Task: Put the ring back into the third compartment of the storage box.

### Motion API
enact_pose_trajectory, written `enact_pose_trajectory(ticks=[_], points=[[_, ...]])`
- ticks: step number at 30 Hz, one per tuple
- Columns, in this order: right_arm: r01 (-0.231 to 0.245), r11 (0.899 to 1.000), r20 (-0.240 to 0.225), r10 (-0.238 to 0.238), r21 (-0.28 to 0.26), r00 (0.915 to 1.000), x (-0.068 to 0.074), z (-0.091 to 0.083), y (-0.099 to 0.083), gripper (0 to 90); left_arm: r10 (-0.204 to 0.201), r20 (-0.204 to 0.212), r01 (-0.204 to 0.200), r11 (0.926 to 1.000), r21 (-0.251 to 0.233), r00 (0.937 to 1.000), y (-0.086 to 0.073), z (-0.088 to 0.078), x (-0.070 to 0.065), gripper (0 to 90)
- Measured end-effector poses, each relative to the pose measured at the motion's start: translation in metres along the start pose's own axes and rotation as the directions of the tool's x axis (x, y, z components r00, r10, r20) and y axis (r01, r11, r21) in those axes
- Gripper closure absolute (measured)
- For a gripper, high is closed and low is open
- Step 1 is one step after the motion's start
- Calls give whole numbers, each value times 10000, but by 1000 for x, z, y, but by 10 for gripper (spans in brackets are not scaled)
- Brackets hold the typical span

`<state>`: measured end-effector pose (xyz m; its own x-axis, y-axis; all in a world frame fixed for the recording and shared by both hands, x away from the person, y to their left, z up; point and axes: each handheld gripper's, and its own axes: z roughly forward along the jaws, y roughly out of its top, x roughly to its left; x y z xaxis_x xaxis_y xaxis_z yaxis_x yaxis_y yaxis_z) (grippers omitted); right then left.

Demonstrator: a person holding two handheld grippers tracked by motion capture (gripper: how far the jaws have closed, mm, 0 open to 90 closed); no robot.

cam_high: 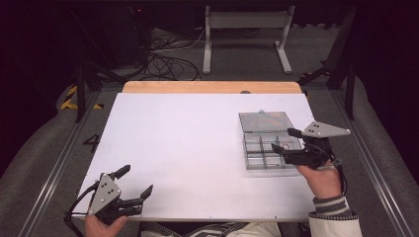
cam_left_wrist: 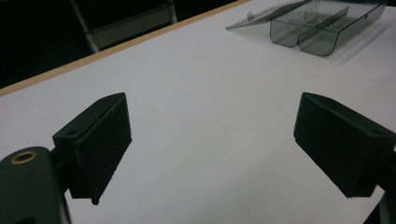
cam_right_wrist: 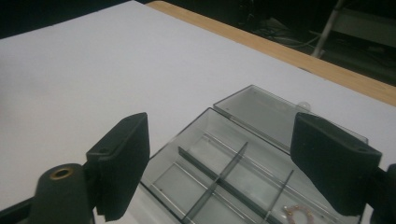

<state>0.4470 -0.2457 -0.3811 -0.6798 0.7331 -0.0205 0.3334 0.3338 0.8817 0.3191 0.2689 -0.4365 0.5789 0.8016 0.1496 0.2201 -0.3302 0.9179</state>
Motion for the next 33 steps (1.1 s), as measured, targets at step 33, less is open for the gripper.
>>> enact_pose_trajectory(ticks=[33], points=[[817,9947,-1866,-921,-626,9781,23,6,-62,45,-73,61,74,9999,-145,10000,1,-2,-2,114]])
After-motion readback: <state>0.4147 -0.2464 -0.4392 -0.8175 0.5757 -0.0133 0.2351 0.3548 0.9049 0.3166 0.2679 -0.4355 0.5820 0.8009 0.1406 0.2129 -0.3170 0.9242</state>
